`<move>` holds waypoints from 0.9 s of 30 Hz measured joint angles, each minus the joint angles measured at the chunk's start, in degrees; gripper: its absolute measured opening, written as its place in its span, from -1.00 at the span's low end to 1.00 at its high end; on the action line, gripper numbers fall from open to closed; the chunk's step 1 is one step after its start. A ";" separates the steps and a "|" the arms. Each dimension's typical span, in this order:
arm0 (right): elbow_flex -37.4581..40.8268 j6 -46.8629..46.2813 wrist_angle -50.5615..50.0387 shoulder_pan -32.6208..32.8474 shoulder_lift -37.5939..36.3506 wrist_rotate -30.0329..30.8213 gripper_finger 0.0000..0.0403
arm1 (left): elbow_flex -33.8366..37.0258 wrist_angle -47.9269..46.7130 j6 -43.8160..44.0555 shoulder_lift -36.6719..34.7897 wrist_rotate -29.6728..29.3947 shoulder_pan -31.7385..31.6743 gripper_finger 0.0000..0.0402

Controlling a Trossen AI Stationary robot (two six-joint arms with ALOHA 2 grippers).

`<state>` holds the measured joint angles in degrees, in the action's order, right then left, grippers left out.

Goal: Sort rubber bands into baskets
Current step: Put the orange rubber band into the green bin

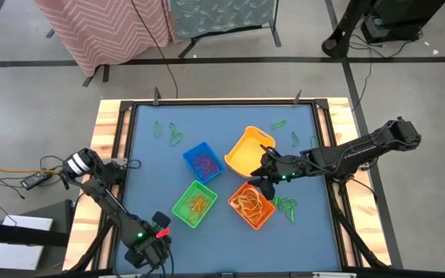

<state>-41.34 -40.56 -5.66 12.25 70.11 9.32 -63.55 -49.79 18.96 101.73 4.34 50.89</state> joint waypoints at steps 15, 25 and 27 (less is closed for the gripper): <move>0.00 -0.02 0.00 0.00 0.00 0.00 0.07 | -3.13 -6.31 4.48 -10.47 0.35 -0.84 -1.00; 0.00 -0.04 0.01 0.00 0.00 0.00 0.07 | -2.88 -3.24 7.10 -15.22 -2.54 -8.10 -1.00; 0.00 -0.09 0.04 0.00 0.00 0.00 0.07 | -2.61 -1.58 6.77 -15.00 -2.52 -9.86 -1.00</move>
<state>-41.34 -40.64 -5.63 12.25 70.11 9.32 -66.16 -51.37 25.74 86.74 1.81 41.04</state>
